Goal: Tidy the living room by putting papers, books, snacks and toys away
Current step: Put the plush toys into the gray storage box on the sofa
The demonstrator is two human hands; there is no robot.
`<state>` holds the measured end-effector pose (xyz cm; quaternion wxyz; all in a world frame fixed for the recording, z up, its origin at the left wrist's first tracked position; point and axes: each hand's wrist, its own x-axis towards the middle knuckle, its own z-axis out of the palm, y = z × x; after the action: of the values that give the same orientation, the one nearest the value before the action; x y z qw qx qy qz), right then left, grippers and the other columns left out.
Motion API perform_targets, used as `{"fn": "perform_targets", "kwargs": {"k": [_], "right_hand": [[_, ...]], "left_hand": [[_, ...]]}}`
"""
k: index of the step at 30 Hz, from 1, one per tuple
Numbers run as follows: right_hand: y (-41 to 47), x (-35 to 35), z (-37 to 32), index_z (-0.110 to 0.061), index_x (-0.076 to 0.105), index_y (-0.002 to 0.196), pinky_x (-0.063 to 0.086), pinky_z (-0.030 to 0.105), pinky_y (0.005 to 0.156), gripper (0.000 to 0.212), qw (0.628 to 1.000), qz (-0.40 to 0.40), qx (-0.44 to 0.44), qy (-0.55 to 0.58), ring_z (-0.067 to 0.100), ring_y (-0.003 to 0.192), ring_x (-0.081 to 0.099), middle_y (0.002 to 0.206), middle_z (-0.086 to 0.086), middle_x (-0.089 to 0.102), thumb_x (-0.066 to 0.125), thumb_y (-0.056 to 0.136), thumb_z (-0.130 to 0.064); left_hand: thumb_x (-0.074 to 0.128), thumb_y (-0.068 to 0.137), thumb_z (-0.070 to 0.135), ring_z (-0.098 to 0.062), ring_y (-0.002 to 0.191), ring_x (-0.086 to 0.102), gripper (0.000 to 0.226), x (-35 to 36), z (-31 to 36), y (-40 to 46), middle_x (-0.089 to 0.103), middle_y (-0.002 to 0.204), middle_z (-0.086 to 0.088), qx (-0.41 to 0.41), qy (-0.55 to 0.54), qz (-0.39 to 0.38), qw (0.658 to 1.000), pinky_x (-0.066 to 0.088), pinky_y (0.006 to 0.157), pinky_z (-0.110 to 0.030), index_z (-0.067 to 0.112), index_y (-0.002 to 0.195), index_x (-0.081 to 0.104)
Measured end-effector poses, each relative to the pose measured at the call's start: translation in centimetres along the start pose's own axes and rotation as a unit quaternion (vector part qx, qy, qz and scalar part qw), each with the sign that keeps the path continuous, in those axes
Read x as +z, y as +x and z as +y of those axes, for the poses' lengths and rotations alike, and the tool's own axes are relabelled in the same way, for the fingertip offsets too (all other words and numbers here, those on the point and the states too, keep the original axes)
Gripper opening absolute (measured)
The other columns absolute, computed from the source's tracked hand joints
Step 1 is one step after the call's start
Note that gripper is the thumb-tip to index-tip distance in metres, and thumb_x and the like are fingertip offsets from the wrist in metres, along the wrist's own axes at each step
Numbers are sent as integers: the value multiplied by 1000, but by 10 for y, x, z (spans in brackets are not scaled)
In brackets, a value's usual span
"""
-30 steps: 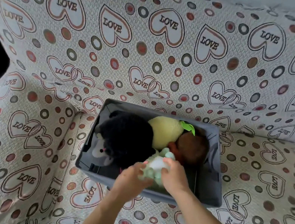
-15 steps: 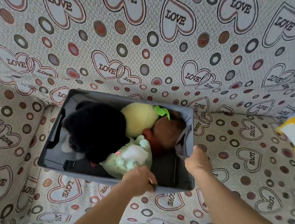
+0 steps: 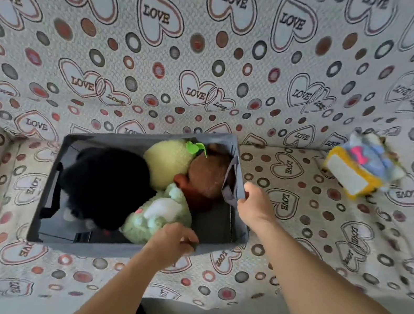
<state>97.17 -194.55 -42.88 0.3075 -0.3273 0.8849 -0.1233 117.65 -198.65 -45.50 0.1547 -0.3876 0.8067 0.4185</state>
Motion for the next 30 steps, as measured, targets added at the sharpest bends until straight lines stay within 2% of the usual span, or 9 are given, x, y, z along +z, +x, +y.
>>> {"fn": "perform_targets", "kwargs": {"k": [3,5,10,14,17,21,24,27,30], "right_hand": [[-3,-34,44,-11,50,96,42,34,76,6,1000,14,0,-14,34,100,58,99,11,56,50,91,-10],[-3,-51,70,-9,52,101,40,33,75,11,999,23,1,-21,35,102,57,102,13,57,49,91,-9],[17,-88,121,-4,50,91,39,34,70,3,998,51,5,-28,37,92,58,90,13,54,50,88,-5],[45,-116,147,-8,53,105,35,31,73,15,997,60,-1,-47,37,101,57,109,16,60,49,91,-9],[71,-135,166,-8,55,107,36,30,73,17,995,73,-13,-69,36,104,57,113,15,61,50,91,-10],[106,-153,182,-11,56,118,45,35,83,27,995,59,-9,-76,34,109,57,121,14,61,50,92,-13],[133,-164,183,-11,55,122,44,34,83,30,996,38,-3,-76,35,109,56,122,14,60,48,93,-11],[156,-172,183,-12,55,115,38,31,72,25,996,28,-8,-80,34,101,58,114,14,62,47,92,-9],[179,-182,183,-12,56,116,43,34,74,28,998,17,-19,-55,34,101,58,113,14,62,48,90,-6]], "left_hand": [[64,89,15,-7,88,59,21,33,45,9,70,103,7,10,-6,18,1000,46,84,-20,20,107,73],[63,89,13,-11,93,63,21,50,70,16,71,104,6,19,-12,22,1000,47,84,-21,20,106,73],[60,88,12,-16,93,63,22,78,127,38,71,101,5,30,-26,45,998,49,82,-27,21,104,72],[58,87,12,-18,88,63,21,91,166,65,71,93,5,37,-34,53,997,50,77,-30,23,99,72],[59,87,11,-20,86,63,18,99,192,89,72,91,2,36,-56,42,997,52,78,-34,21,95,72],[59,88,13,-17,80,65,19,107,218,122,72,90,2,24,-80,27,996,52,73,-29,24,97,72],[60,88,17,-13,76,61,20,104,234,143,70,89,4,17,-88,32,995,43,63,-22,26,100,72],[62,86,19,-16,88,63,23,101,251,163,71,94,5,6,-106,39,994,46,72,-25,28,104,73],[64,85,21,-16,94,63,24,99,272,183,71,99,6,-18,-122,52,991,43,76,-22,29,107,73]]}}
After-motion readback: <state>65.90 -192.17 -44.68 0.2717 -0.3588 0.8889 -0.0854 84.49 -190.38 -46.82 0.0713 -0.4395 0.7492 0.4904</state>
